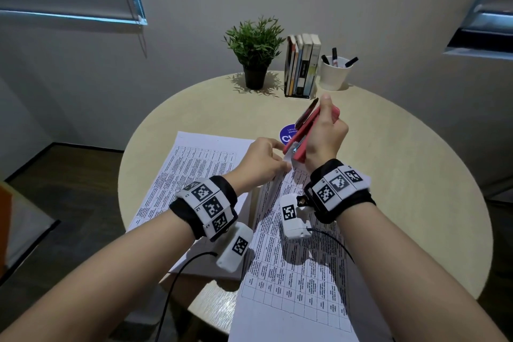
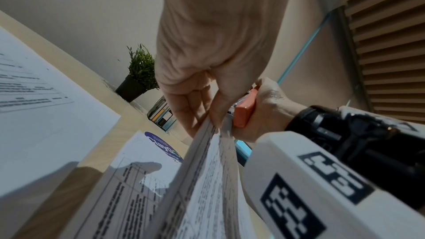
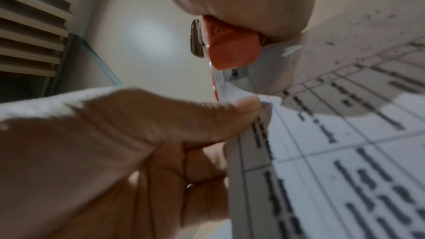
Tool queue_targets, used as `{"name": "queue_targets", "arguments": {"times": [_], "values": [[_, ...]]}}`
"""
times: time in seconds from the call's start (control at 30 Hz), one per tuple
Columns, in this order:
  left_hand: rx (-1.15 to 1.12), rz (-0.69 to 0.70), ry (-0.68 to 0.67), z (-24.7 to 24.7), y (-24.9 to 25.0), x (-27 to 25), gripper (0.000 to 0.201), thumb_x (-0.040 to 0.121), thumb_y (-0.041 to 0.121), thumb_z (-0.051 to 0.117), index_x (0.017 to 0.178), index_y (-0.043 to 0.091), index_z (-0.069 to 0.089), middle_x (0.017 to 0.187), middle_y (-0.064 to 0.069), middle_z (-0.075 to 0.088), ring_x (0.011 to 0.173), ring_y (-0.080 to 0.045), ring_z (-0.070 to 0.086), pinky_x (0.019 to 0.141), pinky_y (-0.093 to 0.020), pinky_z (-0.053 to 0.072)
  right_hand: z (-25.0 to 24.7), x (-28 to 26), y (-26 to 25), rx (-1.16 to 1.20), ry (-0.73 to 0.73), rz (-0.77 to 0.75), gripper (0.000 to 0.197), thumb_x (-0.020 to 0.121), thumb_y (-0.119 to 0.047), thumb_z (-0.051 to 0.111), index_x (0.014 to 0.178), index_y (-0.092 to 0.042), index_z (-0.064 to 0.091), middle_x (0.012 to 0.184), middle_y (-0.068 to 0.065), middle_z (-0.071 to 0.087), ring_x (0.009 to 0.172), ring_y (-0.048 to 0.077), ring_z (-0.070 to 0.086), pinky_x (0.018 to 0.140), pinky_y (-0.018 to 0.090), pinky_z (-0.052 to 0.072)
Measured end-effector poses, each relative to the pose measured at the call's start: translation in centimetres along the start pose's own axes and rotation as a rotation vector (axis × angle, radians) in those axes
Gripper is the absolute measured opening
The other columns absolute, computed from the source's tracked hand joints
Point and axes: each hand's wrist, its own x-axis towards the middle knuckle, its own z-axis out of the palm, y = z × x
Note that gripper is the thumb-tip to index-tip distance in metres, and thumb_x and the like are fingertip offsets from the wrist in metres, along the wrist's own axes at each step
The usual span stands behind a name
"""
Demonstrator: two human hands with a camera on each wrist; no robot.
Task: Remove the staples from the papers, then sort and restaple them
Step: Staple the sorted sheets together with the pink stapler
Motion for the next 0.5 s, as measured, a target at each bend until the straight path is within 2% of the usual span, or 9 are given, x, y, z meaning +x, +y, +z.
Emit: {"name": "queue_targets", "arguments": {"times": [0.1,0.17,0.27,0.33,0.43,0.5], "values": [[0.009,0.006,-0.003,0.1,0.3,-0.2,0.038,0.08,0.001,0.07,0.116,0.002,0.057,0.08,-0.029,0.069,0.064,-0.027,0.059,0.063,-0.038,0.048,0.0,-0.2,-0.4,0.02,0.0,-0.013,0.044,0.096,-0.037,0.056,0.06,-0.011,0.054,0.042,-0.002,0.057,0.036,0.011,0.055,0.041,0.02,0.044],[0.036,0.017,-0.001,0.1,0.5,-0.3,0.04,0.08,0.002,0.07,0.118,0.001,0.056,0.08,-0.028,0.07,0.064,-0.027,0.061,0.064,-0.043,0.052,0.1,-0.2,-0.6,0.015,0.01,-0.018,0.042,0.097,-0.035,0.056,0.061,-0.012,0.053,0.039,-0.006,0.055,0.035,0.008,0.054,0.041,0.019,0.044],[0.061,0.026,-0.003,0.3,0.6,-0.5,0.041,0.081,0.003,0.07,0.12,0.002,0.057,0.076,-0.02,0.072,0.065,-0.026,0.062,0.067,-0.047,0.054,0.2,-0.1,-0.5,-0.013,0.024,-0.03,0.04,0.095,-0.037,0.058,0.063,-0.013,0.054,0.051,0.002,0.059,0.044,0.017,0.059,0.051,0.03,0.053],[0.073,0.028,-0.007,0.3,0.6,-0.6,0.041,0.082,0.004,0.07,0.121,0.002,0.057,0.074,-0.016,0.072,0.065,-0.027,0.063,0.067,-0.047,0.055,0.3,0.1,-0.2,-0.037,0.039,-0.036,0.04,0.094,-0.039,0.059,0.063,-0.015,0.054,0.058,0.005,0.059,0.052,0.023,0.06,0.06,0.039,0.055],[0.079,0.002,-0.078,0.2,0.7,-1.0,0.037,0.083,0.003,0.069,0.119,0.003,0.059,0.078,-0.015,0.072,0.067,-0.027,0.063,0.061,-0.041,0.054,0.3,0.4,-0.2,-0.058,0.035,-0.018,0.039,0.094,-0.04,0.059,0.064,-0.015,0.054,0.06,0.004,0.059,0.055,0.023,0.06,0.062,0.038,0.055],[0.111,-0.064,-0.203,0.1,0.4,-1.4,0.027,0.084,0.001,0.067,0.111,0.001,0.062,0.083,-0.016,0.071,0.069,-0.027,0.065,0.058,-0.034,0.054,0.1,0.6,-0.4,-0.041,0.019,0.02,0.04,0.093,-0.041,0.059,0.064,-0.014,0.055,0.058,0.005,0.061,0.052,0.022,0.061,0.056,0.033,0.054]]}}
